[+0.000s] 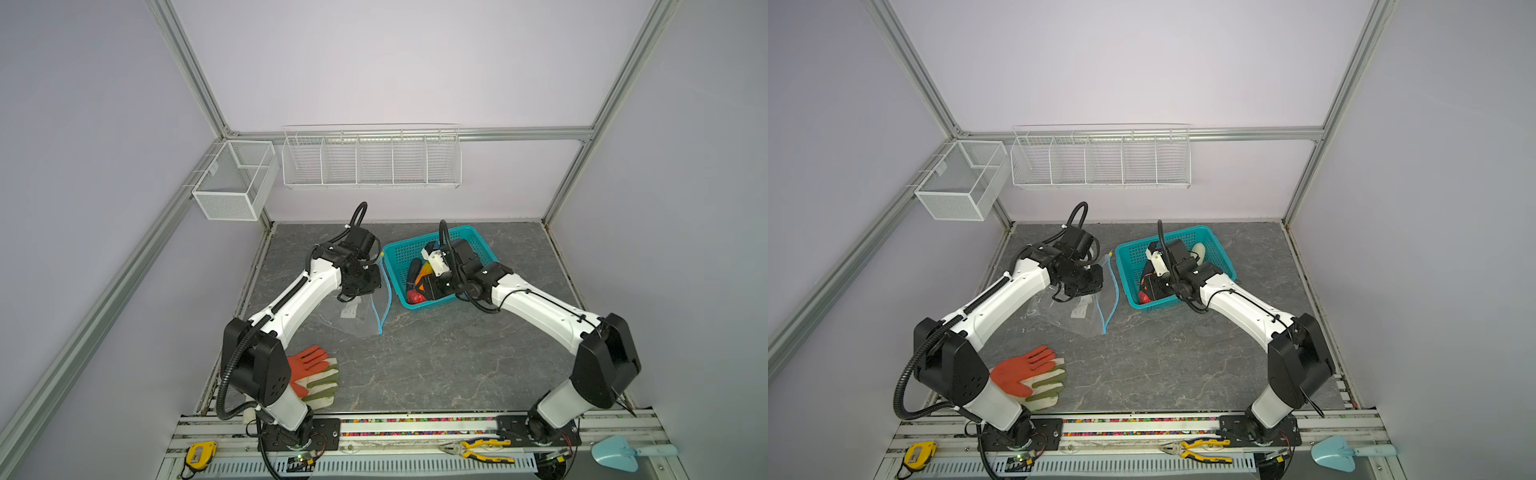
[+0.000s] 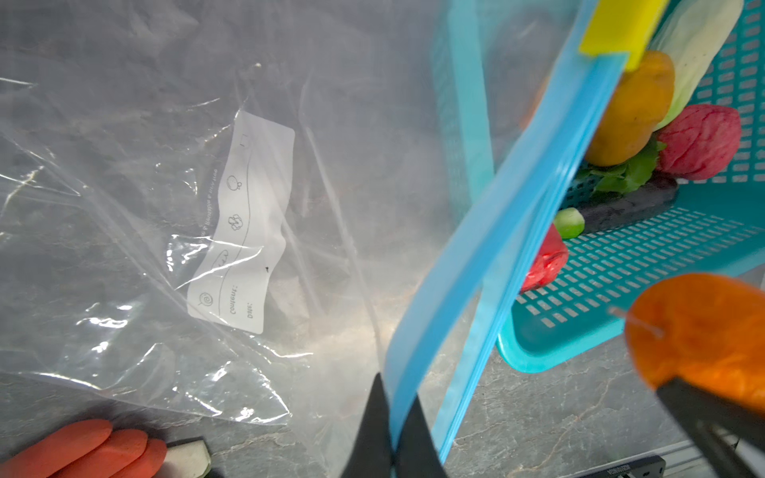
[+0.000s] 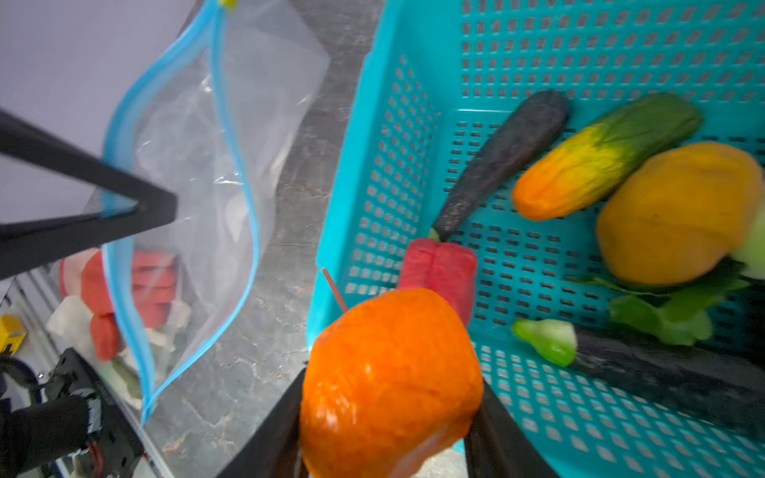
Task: Place the food in the zip-top bag and seal the zipper
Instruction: 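Close the right gripper on the orange and lift it from the basket, then carry the orange into the open bag mouth held by the left gripper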
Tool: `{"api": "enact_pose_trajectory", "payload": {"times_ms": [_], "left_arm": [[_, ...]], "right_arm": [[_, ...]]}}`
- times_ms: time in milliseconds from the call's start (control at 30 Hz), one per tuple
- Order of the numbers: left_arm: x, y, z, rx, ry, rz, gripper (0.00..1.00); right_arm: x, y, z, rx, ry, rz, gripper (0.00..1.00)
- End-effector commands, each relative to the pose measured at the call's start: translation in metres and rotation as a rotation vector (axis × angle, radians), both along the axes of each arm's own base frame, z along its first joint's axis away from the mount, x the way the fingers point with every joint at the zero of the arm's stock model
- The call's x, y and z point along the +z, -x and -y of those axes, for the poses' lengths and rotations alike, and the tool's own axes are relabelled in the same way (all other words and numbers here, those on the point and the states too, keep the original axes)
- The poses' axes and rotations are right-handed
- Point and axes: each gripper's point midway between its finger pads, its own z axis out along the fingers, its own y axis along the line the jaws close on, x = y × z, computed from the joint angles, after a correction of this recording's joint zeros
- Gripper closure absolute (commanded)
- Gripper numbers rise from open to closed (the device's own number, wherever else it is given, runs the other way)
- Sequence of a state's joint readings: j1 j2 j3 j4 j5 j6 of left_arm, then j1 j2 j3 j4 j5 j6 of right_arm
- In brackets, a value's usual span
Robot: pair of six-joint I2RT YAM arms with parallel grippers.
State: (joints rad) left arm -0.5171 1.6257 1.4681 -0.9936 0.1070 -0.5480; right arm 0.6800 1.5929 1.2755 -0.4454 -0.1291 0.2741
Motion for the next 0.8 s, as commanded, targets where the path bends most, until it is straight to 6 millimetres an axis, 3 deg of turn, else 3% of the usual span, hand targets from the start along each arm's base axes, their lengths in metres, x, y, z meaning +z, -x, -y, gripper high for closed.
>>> {"api": "enact_pose_trajectory", "payload": {"times_ms": [0, 400, 767], "left_arm": [[0.005, 0.001, 0.0, 0.018, 0.011, -0.023, 1.0], [0.015, 0.009, -0.004, 0.033, 0.028, -0.014, 1.0], [0.023, 0.018, -0.001, 0.025, 0.085, -0.002, 1.0]], "right_arm": [[0.013, 0.014, -0.019, 0.014, -0.07, 0.009, 0.5], [0.02, 0.029, -0.078, 0.076, -0.153, -0.006, 0.54], [0.007, 0.022, -0.101, 0.066, -0.159, -0.026, 0.57]]}}
